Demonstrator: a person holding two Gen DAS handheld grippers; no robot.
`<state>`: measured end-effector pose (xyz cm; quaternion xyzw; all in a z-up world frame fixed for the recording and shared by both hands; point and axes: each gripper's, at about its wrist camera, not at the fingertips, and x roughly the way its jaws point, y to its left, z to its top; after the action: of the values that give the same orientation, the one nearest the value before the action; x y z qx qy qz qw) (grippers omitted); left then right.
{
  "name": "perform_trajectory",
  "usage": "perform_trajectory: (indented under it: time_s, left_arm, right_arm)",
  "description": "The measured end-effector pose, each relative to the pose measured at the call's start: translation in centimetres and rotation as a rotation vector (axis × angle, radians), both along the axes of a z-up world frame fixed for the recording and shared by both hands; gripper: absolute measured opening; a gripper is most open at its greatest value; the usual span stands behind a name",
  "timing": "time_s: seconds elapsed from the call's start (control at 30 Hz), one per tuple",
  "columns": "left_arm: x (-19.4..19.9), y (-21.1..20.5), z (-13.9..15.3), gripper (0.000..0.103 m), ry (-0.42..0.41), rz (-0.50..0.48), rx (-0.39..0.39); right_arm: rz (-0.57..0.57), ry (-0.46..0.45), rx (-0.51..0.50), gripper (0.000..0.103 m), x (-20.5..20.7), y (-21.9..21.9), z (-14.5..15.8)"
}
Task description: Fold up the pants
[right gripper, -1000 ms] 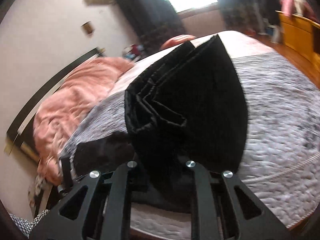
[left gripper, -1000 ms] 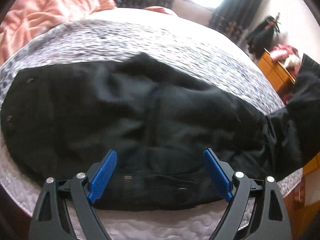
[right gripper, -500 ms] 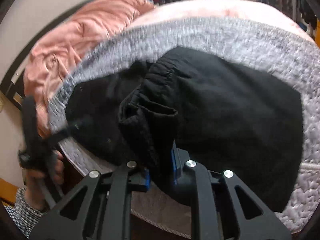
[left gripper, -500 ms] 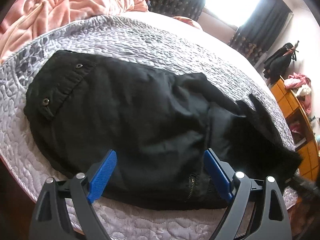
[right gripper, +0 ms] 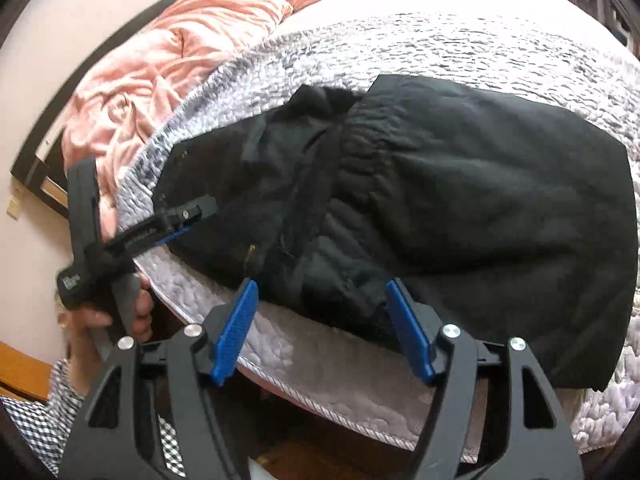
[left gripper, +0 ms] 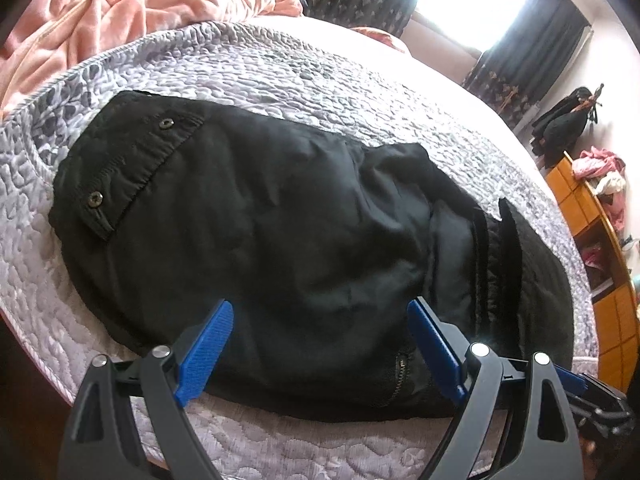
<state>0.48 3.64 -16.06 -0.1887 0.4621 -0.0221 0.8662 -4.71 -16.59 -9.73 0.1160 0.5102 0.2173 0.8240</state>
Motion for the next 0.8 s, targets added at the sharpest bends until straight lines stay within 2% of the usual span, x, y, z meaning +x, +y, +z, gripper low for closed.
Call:
perform_trajectory:
  time_s: [0.13, 0.2, 0.27, 0.3, 0.33, 0.37, 0.5, 0.6, 0.67, 0.8]
  left_arm:
    - [0.1, 0.0, -0.1, 0.09, 0.018, -0.014, 0.019]
    - [0.0, 0.1, -0.1, 0.09, 0.017, -0.016, 0.02]
    - [-0.1, 0.1, -0.2, 0.09, 0.017, -0.017, 0.025]
    - [-0.1, 0.1, -0.2, 0.09, 0.016, -0.018, 0.026]
    - [-0.1, 0.1, -0.3, 0.09, 0.017, -0.021, 0.027]
    - [-0.1, 0.1, -0.4, 0.09, 0.019, -0.023, 0.026]
    - [-0.1, 0.4, -0.8, 0.09, 0.022, -0.019, 0.011]
    - [0.0, 0.9, -1.1, 0.09, 0.025, -0.013, 0.009]
    - [0.0, 1.3, -1.5, 0.09, 0.032, -0.004, -0.003]
    - [0.0, 2.0, -2.4, 0.09, 0.05, 0.012, -0.033]
  right_arm:
    - [0.005, 0.006, -0.108, 0.064, 0.2, 2.3, -1.6]
    - [-0.009, -0.002, -0.169, 0.052, 0.4, 2.6, -2.3]
    - [-0.023, 0.016, -0.166, 0.045, 0.7, 1.7, -3.1]
    - [-0.029, 0.025, -0.155, 0.037, 0.8, 1.4, -3.3]
    - [-0.033, 0.035, -0.128, 0.015, 0.9, 0.8, -3.4]
    - [-0.035, 0.042, -0.113, 0.009, 1.0, 0.4, -3.5]
    - [-0.035, 0.007, -0.058, 0.006, 0.8, -0.5, -1.6]
    - [-0.02, -0.069, -0.021, 0.006, 0.2, -0.2, 1.5]
    - [0.006, -0.108, -0.032, 0.006, 0.0, 0.7, 3.1]
    - [0.082, -0.112, -0.041, 0.006, 0.4, 3.4, 3.2]
